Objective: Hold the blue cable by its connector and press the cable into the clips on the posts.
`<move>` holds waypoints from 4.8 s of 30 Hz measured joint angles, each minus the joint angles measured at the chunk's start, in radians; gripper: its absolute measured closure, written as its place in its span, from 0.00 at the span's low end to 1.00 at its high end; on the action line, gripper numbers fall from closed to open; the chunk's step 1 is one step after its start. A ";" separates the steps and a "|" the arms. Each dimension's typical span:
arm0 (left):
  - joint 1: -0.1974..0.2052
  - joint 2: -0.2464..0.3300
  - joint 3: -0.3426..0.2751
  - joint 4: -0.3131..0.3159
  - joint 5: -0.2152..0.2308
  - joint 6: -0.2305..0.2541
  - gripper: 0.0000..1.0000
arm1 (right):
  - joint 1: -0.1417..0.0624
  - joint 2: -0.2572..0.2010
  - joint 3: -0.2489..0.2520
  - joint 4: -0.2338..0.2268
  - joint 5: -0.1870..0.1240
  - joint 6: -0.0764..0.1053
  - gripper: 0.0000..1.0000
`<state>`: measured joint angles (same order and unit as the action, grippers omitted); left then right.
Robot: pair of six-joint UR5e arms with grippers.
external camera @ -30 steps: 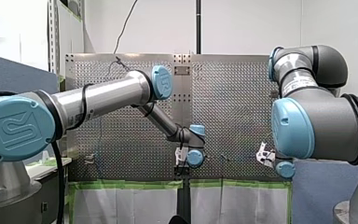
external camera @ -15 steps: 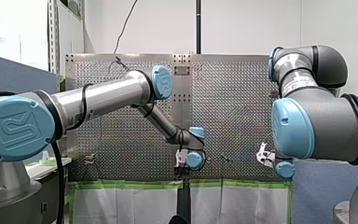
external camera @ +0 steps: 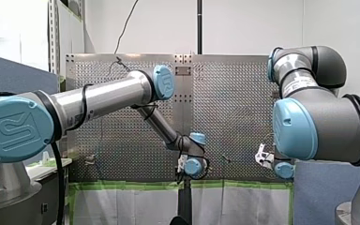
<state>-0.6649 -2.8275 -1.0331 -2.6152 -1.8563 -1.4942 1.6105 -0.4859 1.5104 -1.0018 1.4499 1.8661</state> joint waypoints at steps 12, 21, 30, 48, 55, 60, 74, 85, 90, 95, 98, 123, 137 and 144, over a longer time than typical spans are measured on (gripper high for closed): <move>-0.033 0.063 -0.096 -0.001 0.070 0.012 0.00 | 0.006 0.000 0.000 0.016 -0.008 0.008 1.00; -0.064 0.090 -0.147 -0.009 0.091 0.011 0.00 | 0.011 0.002 0.000 0.016 -0.009 0.009 1.00; -0.103 0.094 -0.149 -0.009 0.089 0.001 0.00 | 0.015 0.003 0.000 0.017 -0.009 0.010 1.00; -0.165 0.123 -0.126 -0.005 0.052 -0.037 0.00 | 0.021 0.005 0.000 0.017 -0.009 0.017 1.00; -0.176 0.123 -0.126 0.014 0.034 -0.044 0.00 | 0.021 0.005 0.000 0.015 -0.013 0.021 1.00; -0.179 0.123 -0.127 0.020 0.015 -0.046 0.00 | 0.021 0.005 0.000 0.015 -0.014 0.022 1.00; -0.179 0.123 -0.127 0.021 -0.020 -0.067 0.00 | 0.021 0.006 0.000 0.022 -0.014 0.024 1.00; -0.177 0.123 -0.129 0.019 -0.020 -0.075 0.00 | 0.021 0.007 0.000 0.022 -0.014 0.024 1.00; -0.176 0.123 -0.129 0.020 -0.020 -0.078 0.00 | 0.021 0.008 0.000 0.019 -0.014 0.024 1.00; -0.175 0.123 -0.129 0.020 -0.020 -0.077 0.00 | 0.021 0.008 0.000 0.016 -0.014 0.024 1.00; -0.172 0.123 -0.130 0.019 -0.020 -0.077 0.00 | 0.021 0.008 0.000 0.014 -0.014 0.025 1.00; -0.177 0.115 -0.133 0.048 -0.029 -0.135 0.00 | 0.021 0.009 0.000 0.015 -0.014 0.041 1.00; -0.173 0.108 -0.171 0.071 -0.034 -0.129 0.00 | 0.023 0.011 0.000 -0.008 -0.022 0.060 1.00; -0.176 0.109 -0.170 0.070 -0.035 -0.128 0.00 | 0.024 0.013 0.000 -0.008 -0.024 0.062 1.00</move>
<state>-0.8406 -2.7189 -1.2028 -2.5456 -1.8918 -1.6220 1.6344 -0.4727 1.5103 -1.0093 1.4254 1.9283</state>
